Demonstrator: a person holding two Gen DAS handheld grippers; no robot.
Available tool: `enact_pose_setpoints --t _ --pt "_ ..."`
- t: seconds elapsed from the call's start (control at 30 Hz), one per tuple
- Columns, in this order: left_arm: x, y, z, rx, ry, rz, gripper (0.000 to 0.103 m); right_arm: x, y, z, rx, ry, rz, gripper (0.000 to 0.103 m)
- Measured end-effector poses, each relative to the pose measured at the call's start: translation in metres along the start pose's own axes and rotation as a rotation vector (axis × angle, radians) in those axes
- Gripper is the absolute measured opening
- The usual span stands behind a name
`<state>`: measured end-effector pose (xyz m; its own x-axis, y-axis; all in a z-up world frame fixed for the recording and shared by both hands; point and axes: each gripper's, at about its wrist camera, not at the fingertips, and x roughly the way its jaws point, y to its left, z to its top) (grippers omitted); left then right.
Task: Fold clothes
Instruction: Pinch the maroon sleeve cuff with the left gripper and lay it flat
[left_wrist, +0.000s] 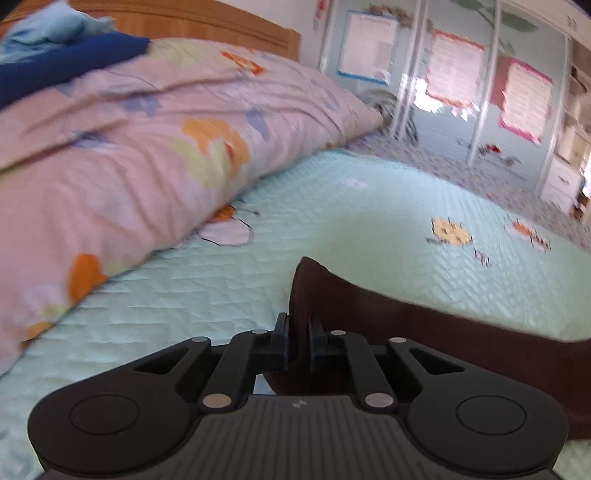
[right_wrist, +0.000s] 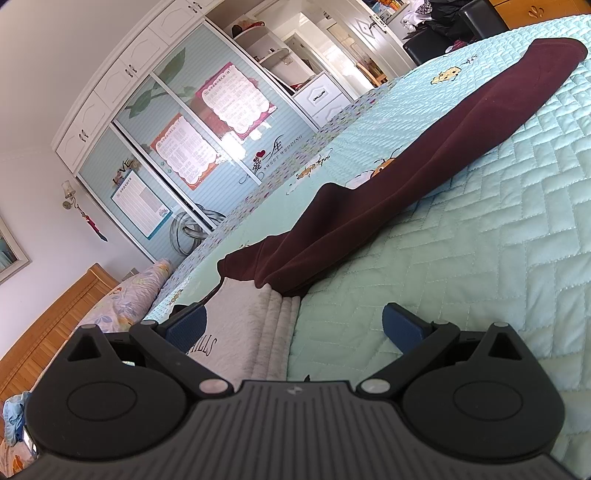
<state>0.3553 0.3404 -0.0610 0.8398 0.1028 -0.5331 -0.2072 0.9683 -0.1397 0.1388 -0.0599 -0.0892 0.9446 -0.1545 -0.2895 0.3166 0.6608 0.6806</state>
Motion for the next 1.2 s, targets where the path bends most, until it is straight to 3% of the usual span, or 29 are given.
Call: enact_pose_setpoints --t 0.1,0.2,0.27,0.37,0.47,0.53,0.63,0.7,0.77,0.8,0.83,0.9,0.97,1.07,1.13,1.2 --pt "-0.025 0.007 -0.001 -0.067 -0.044 0.043 0.010 0.000 -0.001 0.000 0.003 -0.002 0.004 0.101" --pt "-0.006 0.017 -0.004 -0.083 0.081 0.067 0.010 0.000 -0.001 0.000 0.004 -0.003 0.007 0.102" --pt "0.007 0.018 -0.008 -0.026 0.119 0.182 0.008 0.000 -0.002 0.000 0.006 -0.005 0.010 0.102" --pt "-0.007 0.032 -0.007 -0.138 0.082 0.194 0.008 -0.001 -0.002 0.000 0.009 -0.008 0.014 0.102" --pt "-0.028 0.032 -0.006 -0.139 0.044 0.204 0.009 0.000 -0.002 0.000 0.009 -0.008 0.014 0.102" --pt "-0.046 0.024 -0.002 -0.129 -0.023 0.127 0.013 0.000 -0.003 0.000 0.009 -0.008 0.015 0.102" --pt "-0.048 0.004 0.010 -0.151 -0.038 -0.087 0.020 0.001 -0.002 -0.001 0.007 -0.007 0.014 0.102" --pt "-0.032 -0.029 0.014 -0.116 0.001 -0.221 0.022 0.001 -0.001 -0.001 0.006 -0.007 0.013 0.102" --pt "-0.016 -0.062 0.018 -0.078 0.041 -0.352 0.036 0.001 -0.001 -0.001 0.005 -0.007 0.012 0.102" --pt "-0.003 -0.083 0.013 -0.034 0.084 -0.373 0.037 0.001 0.000 -0.001 0.005 -0.007 0.012 0.102" --pt "0.012 -0.101 0.007 0.022 0.127 -0.336 0.035 0.001 0.000 -0.001 0.005 -0.007 0.012 0.102" --pt "0.043 -0.110 -0.010 0.078 0.201 -0.174 0.015 0.001 -0.001 -0.001 0.006 -0.007 0.013 0.102" --pt "0.042 -0.081 -0.010 -0.073 0.157 -0.137 0.002 0.000 -0.001 -0.001 0.007 -0.008 0.015 0.102" --pt "0.023 -0.034 -0.010 -0.177 0.066 0.134 0.004 0.000 -0.003 -0.001 0.012 -0.012 0.022 0.102" --pt "0.010 -0.013 -0.011 -0.238 0.039 0.191 0.004 0.000 -0.004 -0.001 0.015 -0.014 0.028 0.103" --pt "-0.003 -0.019 -0.009 -0.245 -0.006 0.143 0.014 0.000 -0.004 -0.001 0.016 -0.016 0.030 0.103"
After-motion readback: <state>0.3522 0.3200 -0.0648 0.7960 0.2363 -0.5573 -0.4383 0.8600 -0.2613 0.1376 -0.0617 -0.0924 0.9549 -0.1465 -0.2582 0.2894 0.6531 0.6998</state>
